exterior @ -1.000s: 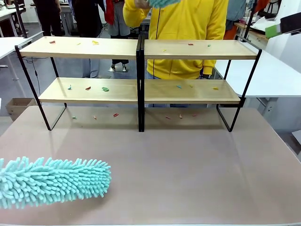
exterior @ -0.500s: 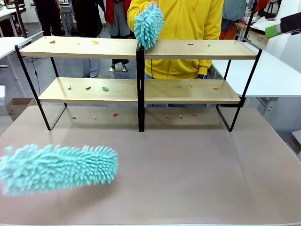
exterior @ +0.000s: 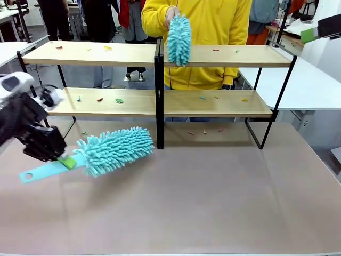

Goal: Clean the shelves.
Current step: Clean a randomly selected level of the Shelf with the Duster.

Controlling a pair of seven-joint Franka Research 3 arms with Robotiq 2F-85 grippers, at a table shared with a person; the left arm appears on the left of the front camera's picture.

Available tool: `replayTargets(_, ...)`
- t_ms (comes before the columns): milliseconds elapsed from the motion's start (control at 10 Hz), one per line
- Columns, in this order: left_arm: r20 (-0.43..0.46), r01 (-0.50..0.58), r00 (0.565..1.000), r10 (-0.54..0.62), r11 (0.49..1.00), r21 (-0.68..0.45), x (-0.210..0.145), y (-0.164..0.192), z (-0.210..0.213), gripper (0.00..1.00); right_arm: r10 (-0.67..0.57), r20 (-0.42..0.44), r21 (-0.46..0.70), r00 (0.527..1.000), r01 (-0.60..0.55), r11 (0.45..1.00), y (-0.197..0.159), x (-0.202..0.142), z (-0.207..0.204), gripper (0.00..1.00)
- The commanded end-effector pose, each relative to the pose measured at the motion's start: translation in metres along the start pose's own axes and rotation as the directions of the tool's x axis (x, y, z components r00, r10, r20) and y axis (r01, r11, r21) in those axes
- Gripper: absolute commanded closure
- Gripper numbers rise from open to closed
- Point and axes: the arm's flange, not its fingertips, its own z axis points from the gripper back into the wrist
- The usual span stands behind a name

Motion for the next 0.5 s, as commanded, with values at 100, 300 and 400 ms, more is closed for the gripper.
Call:
replayTargets(100,0.034,0.047,0.998,-0.047,0.999,-0.012,-0.011,0.001,0.018,0.88,0.016,0.003,0.002,1.000,-0.016,1.000,-0.002,0.000,0.000,0.00)
replayTargets(300,0.004,0.003,1.000,-0.003,1.000,-0.001,0.002,0.002,0.002,0.88,0.016,0.003,0.002,1.000,-0.016,1.000,-0.002,0.000,0.000,0.00)
replayTargets(400,0.048,-0.014,0.999,0.013,1.000,0.020,0.008,0.001,-0.007,0.88,0.016,0.003,0.002,1.000,-0.016,1.000,-0.002,0.000,0.000,0.00)
